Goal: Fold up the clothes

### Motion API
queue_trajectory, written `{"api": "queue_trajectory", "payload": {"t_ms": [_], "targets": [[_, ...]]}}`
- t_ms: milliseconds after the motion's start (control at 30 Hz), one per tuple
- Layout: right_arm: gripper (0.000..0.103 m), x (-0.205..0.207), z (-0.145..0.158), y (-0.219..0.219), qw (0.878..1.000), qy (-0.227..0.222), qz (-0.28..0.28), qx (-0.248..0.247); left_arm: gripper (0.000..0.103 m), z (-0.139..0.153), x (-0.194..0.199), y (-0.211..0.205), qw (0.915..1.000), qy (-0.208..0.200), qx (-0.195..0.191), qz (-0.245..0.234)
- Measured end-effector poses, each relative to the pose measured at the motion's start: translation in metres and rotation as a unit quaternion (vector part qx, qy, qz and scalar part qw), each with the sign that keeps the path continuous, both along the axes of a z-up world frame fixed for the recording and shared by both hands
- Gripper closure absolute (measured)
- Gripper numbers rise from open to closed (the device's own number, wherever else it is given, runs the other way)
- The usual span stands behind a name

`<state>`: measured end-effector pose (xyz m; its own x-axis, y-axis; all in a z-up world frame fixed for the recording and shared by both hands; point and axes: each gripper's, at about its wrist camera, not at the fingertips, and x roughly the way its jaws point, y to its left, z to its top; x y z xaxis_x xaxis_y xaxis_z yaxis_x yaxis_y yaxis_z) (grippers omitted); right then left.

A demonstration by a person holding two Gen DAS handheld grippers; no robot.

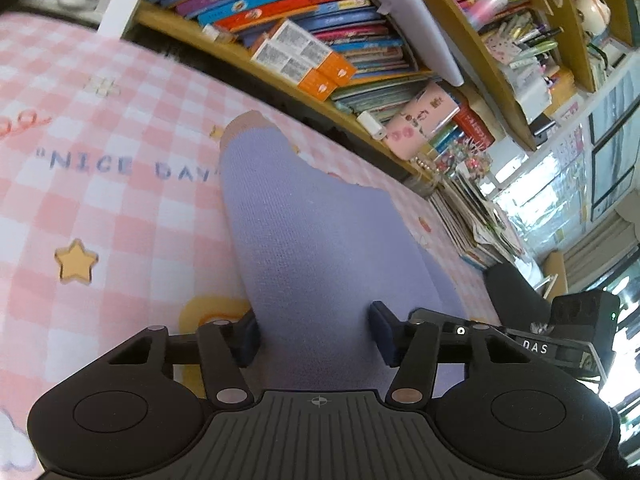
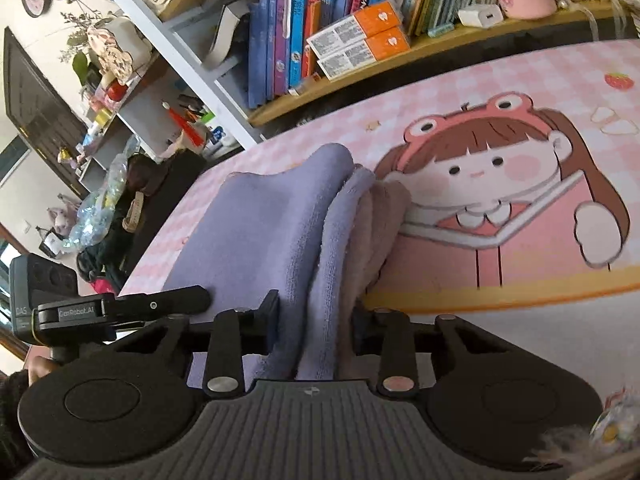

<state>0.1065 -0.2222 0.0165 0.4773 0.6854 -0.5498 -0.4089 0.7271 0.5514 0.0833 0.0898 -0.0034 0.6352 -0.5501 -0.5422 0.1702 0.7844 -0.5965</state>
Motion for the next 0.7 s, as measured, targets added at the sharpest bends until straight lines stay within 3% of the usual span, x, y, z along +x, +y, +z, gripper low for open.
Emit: {"api": "queue_trajectory", "payload": {"t_ms": [200,467,700], "targets": [[0.074,0.025,0.013,0.012,0.999,-0.035,0.003,-0.011,0.049,0.019,0.024,0.001,0.999,-0.038,0.025,-0.003],[0.074,0.077,0.027,0.036,0.996,-0.088,0.002,-0.019,0.049,0.027,0.074,0.015,0.9971,-0.068,0.031,0.016],[0.074,0.125,0.021,0.056,0.995,-0.098,-0.021,-0.029,0.05,0.025,0.121,0.02,0.9925,-0.096,0.071,0.025]]}}
